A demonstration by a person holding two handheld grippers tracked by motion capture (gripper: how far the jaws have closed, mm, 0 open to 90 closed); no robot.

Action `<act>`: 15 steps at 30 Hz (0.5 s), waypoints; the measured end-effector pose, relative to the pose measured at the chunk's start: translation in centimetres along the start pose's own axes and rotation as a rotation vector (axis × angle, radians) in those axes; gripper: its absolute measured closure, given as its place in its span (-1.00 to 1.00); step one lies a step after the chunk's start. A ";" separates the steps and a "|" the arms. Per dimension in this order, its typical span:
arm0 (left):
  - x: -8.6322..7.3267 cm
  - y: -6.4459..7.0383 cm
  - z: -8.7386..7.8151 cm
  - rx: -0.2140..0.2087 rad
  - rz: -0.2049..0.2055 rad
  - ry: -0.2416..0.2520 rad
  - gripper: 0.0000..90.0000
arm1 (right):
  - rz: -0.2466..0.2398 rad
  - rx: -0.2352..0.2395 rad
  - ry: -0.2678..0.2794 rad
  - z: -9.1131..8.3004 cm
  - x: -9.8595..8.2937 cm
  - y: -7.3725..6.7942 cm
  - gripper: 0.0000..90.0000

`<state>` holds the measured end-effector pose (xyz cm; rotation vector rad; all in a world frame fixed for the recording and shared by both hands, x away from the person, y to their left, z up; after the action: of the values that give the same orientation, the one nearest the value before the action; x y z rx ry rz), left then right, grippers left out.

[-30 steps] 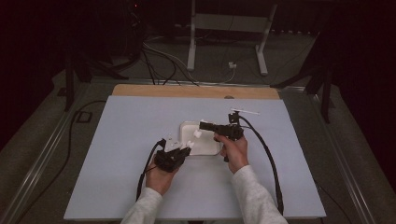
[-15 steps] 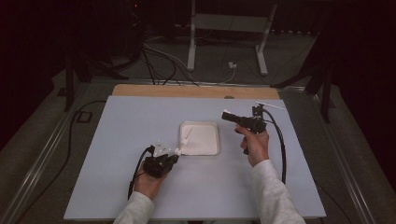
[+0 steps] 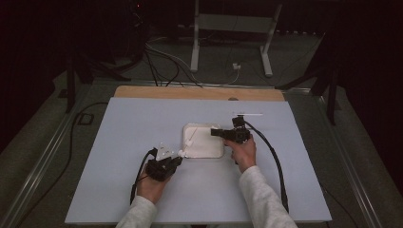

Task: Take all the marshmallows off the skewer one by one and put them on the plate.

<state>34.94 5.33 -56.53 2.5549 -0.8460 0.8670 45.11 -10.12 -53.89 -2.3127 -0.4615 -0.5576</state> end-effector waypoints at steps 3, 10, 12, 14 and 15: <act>0.1 0.0 0.0 0.000 -0.001 -0.001 1.00 | -0.006 -0.007 -0.027 0.9 -0.5 0.0 0.77; 0.1 -0.1 0.0 0.001 -0.003 0.000 1.00 | -0.015 -0.004 -0.056 1.4 -0.9 -0.1 0.23; 0.2 -0.1 0.0 0.001 -0.002 0.001 1.00 | -0.016 -0.012 -0.056 1.3 -0.9 0.0 0.11; 0.2 -0.1 0.0 0.001 -0.004 0.004 1.00 | -0.016 -0.004 -0.050 1.2 -0.9 -0.2 0.00; 0.3 -0.1 0.0 0.001 -0.004 0.004 1.00 | -0.018 -0.001 -0.043 1.1 -0.8 -0.3 -0.06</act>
<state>35.15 5.26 -56.35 2.5543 -0.8399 0.8711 44.59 -9.27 -54.87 -2.3280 -0.5035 -0.5178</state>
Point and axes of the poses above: each handheld gripper's, and its own axes: z roughly forward along the jaws, x roughly out of its top, y roughly to its right, the point moved 10 cm from there along z, roughly forward along the jaws, and after that the axes turned 11 degrees about -y, right-handed, at the moved point
